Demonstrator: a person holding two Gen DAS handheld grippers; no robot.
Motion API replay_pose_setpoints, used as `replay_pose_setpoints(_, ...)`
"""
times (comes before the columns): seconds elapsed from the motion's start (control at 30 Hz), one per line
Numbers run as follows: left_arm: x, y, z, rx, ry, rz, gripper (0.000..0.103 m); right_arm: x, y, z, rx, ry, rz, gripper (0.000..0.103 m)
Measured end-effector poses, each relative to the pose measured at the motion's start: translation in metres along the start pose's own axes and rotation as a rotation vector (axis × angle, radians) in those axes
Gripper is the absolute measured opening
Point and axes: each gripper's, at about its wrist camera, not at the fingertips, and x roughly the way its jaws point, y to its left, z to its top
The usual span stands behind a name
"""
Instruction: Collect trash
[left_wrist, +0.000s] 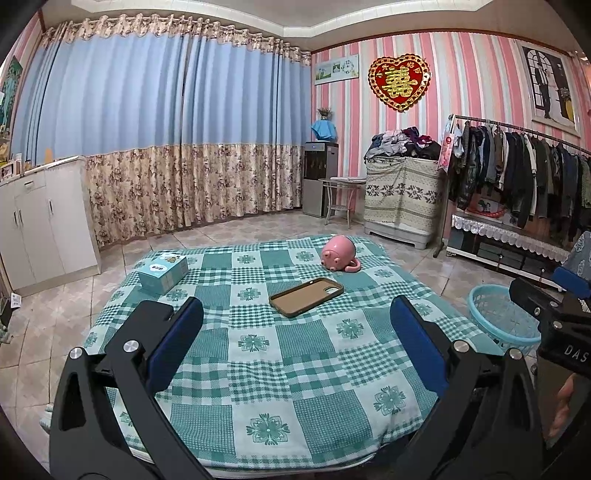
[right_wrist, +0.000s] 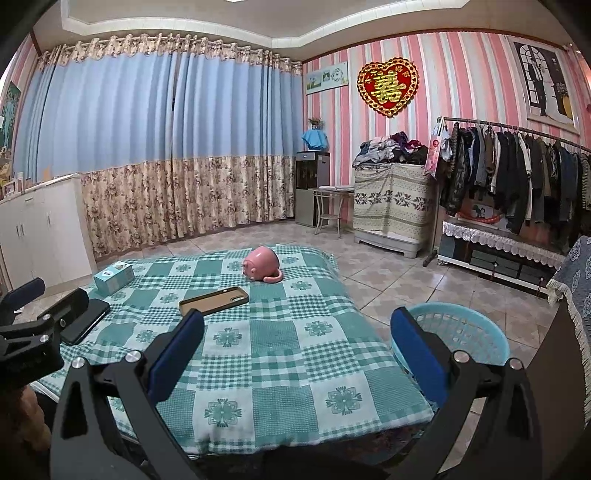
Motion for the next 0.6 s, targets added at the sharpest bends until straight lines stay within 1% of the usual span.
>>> replay_pose_setpoints(0.6,-0.0010,-0.0011,0.0004,0.006,-0.011,0.017,0.098,-0.0001,0.0031,-0.0008,-0.001,0.006,0.001,0.099)
